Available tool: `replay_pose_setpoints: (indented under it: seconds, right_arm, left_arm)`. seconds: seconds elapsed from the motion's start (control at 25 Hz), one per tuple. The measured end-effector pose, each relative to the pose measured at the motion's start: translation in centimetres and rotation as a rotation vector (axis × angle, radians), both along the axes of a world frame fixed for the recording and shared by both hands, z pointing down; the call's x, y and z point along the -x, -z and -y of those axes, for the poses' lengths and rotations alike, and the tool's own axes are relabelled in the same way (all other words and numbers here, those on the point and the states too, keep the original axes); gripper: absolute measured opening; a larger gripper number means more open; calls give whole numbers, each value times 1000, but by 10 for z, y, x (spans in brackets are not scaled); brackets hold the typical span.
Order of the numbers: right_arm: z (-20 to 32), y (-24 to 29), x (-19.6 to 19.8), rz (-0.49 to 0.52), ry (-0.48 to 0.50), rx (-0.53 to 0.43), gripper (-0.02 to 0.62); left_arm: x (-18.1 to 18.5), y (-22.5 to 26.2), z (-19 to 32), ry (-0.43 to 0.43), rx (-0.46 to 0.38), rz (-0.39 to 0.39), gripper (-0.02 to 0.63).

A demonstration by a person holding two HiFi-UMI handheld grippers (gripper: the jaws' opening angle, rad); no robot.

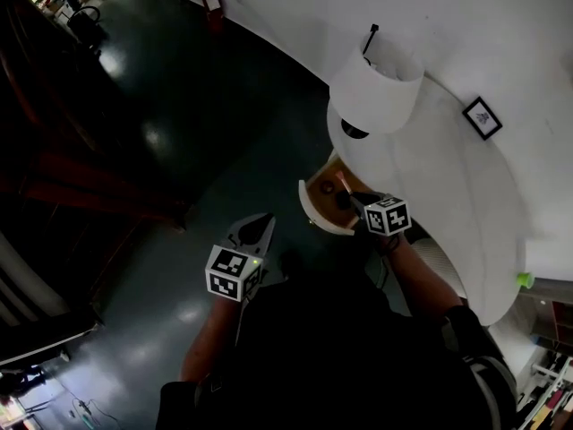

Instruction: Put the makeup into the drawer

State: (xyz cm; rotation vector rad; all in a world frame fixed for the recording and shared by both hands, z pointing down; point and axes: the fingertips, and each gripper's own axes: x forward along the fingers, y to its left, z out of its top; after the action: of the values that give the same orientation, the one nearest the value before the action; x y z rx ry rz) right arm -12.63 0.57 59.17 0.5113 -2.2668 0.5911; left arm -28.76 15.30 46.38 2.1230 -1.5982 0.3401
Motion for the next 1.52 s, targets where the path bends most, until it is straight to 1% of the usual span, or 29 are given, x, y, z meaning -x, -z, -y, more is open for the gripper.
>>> replay_pose_setpoints:
  seconds: [0.2, 0.32, 0.48, 0.56, 0.6, 0.72, 0.92, 1.12, 1.36, 1.52]
  right_arm:
    - [6, -26, 12, -10, 15, 37, 44]
    - [7, -42, 16, -14, 18, 79, 46]
    - [7, -57, 16, -10, -11, 143, 46]
    - [5, -60, 17, -12, 4, 161, 46]
    - [4, -61, 18, -9, 19, 168, 49]
    - [2, -57, 19, 13, 71, 195, 97]
    - [5, -37, 0, 52, 111, 206, 101]
    - [19, -8, -37, 93, 105, 185, 101]
    - [47, 48, -77, 221, 79, 125, 101]
    - [62, 86, -98, 303, 91, 69, 101]
  left_arm:
    - [6, -7, 2, 5, 32, 3, 12]
    - [6, -10, 8, 14, 48, 1, 12]
    - [3, -11, 16, 47, 69, -1, 12]
    - [-1, -11, 21, 66, 77, -11, 12]
    - [-4, -11, 24, 71, 79, -15, 12]
    - [-14, -14, 32, 81, 88, -21, 12]
    - [-26, -17, 48, 107, 97, -33, 12]
    - [-42, -9, 75, 111, 82, -24, 12]
    - [-84, 14, 118, 69, 32, 9, 12]
    - [-116, 23, 139, 54, 14, 28, 12]
